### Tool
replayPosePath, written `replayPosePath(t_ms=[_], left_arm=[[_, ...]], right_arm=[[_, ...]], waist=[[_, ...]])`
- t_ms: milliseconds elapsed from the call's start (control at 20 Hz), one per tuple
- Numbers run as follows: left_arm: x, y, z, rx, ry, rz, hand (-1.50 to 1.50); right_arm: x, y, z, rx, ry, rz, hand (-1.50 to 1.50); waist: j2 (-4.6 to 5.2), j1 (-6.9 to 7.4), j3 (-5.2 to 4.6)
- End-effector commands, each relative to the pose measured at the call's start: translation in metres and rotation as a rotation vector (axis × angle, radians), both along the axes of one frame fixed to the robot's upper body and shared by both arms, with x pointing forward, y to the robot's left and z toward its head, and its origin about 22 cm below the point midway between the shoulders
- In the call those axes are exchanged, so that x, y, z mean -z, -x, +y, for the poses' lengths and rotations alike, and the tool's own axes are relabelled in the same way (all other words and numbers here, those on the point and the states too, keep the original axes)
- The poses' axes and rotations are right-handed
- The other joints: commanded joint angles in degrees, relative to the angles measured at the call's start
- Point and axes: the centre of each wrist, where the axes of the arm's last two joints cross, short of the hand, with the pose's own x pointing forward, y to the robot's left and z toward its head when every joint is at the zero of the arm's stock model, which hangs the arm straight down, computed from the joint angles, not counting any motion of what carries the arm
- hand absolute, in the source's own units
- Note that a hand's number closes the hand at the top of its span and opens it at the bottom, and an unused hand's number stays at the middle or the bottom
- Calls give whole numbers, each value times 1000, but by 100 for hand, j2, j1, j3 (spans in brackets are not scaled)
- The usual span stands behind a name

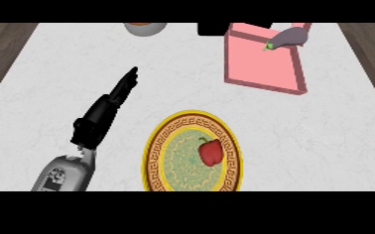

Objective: Pick the eggplant from the plate and place it in the cardboard box

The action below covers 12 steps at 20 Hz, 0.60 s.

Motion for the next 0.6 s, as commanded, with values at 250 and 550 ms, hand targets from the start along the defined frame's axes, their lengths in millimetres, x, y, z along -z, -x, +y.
replayPosePath(t_ms=[250,550], left_arm=[[14,1,1,35,-2,5,0],[5,-8,4,19,-4,8,0]], right_arm=[[-12,-73,-26,52,-62,19,150],[7,-107,-20,91,29,42,150]], waist=[[24,113,-3],[12,64,-2]])
